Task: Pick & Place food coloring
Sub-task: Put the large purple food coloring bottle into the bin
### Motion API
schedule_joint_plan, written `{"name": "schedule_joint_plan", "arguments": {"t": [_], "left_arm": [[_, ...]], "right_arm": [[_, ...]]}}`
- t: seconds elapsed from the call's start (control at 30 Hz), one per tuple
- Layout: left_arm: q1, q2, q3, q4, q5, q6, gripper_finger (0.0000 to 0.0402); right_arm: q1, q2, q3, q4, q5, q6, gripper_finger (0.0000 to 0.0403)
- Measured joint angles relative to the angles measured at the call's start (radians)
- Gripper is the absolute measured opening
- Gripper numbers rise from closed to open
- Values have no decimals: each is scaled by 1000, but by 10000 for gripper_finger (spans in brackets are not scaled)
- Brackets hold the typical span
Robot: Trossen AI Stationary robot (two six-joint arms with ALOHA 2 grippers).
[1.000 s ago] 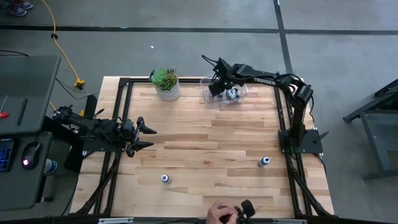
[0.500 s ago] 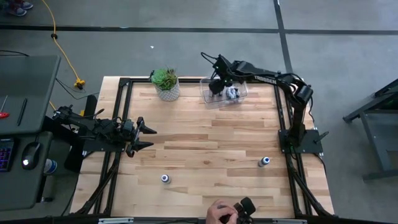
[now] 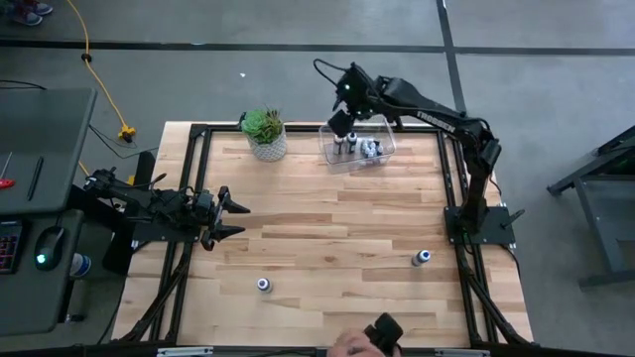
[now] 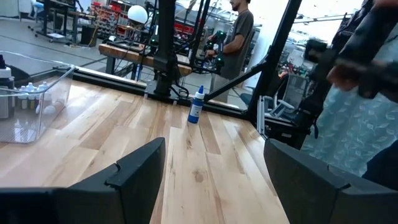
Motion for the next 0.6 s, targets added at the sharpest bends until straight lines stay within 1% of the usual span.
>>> {"name": "schedule_joint_plan", "arguments": {"t": [0.17,0.3,0.6], "left_arm": [[0,0,0,0,0,0,271],[0,0,0,0,0,0,271],[0,0,0,0,0,0,271]], "right_arm": [[46,-1,148,15,-53,-85,232],[102,-1,232,43,-96,-169,232],[271,-1,298,103,-189,-306,232]]}}
